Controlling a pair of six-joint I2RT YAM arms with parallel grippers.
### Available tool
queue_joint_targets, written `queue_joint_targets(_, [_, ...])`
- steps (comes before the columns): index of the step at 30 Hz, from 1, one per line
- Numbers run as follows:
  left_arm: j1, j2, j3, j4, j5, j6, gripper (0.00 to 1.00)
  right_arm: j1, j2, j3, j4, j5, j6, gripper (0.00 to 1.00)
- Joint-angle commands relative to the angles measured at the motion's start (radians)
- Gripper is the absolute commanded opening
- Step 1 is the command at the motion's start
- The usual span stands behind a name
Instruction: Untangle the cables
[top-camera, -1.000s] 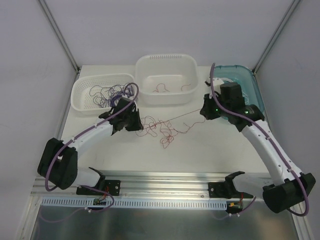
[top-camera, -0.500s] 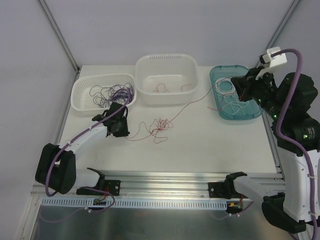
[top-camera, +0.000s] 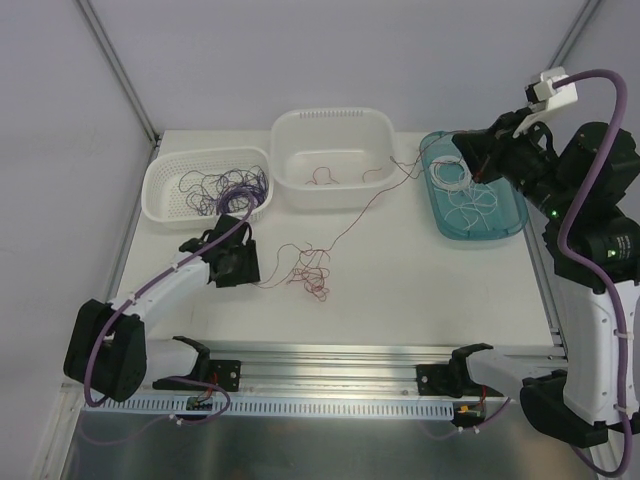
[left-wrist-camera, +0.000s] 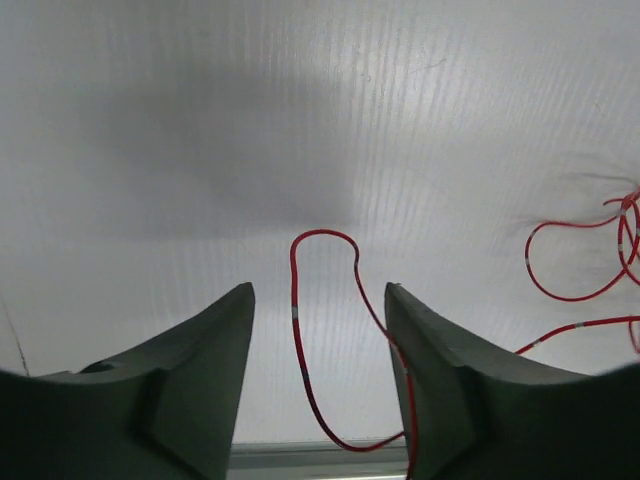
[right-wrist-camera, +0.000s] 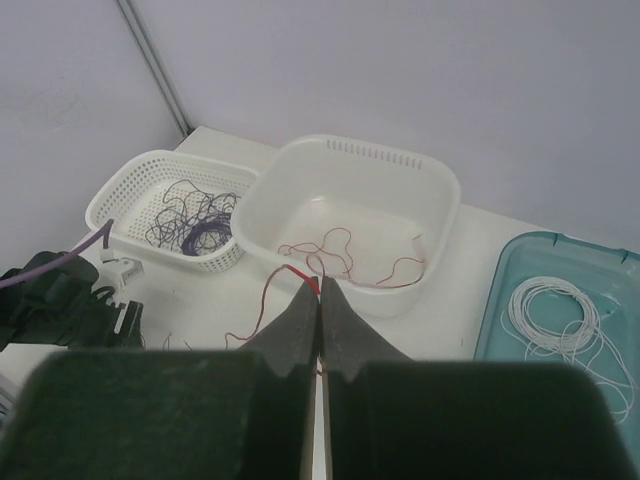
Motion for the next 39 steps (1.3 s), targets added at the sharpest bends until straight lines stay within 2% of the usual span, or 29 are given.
queue_joint_targets(1, [0.014,-0.027,0.008,-0.019,0.029,-0.031,0.58,-0.004,-0.003,0.056,0.06,-0.012,0.023,0.01])
queue_joint_targets(2, [0.013,-0.065,0.022,-0.013,0.043,-0.024,0.68,-0.004,0.003,0.047,0.056,-0.026,0.029,0.01])
queue_joint_targets(5, [0.013,-0.166,0.066,0.008,0.086,0.027,0.88,-0.003,0.009,-0.048,0.056,-0.081,0.064,0.01])
queue_joint_targets(9, [0.013,-0.278,0.111,0.06,0.208,0.142,0.98,0.003,-0.002,-0.189,0.117,-0.185,0.141,0.01])
queue_joint_targets(15, [0.011,-0.419,0.074,0.256,0.558,0.288,0.99,0.06,-0.008,-0.312,0.145,-0.201,0.167,0.01])
queue_joint_targets(18, [0.007,-0.435,0.06,0.297,0.592,0.319,0.99,0.088,-0.005,-0.338,0.143,-0.181,0.162,0.01])
queue_joint_targets(23, [-0.074,-0.32,0.121,0.323,0.546,0.348,0.99,0.114,-0.002,-0.367,0.146,-0.179,0.159,0.01])
queue_joint_targets(24, [-0.14,-0.295,0.135,0.329,0.526,0.358,0.99,0.115,0.0,-0.367,0.148,-0.179,0.159,0.01])
queue_joint_targets(28, [-0.265,-0.122,0.207,0.375,0.448,0.4,0.99,0.122,-0.003,-0.367,0.167,-0.191,0.174,0.01])
queue_joint_targets(39, [-0.371,0.168,0.244,0.847,0.393,0.388,0.95,0.16,-0.031,-0.429,0.255,-0.217,0.25,0.01])
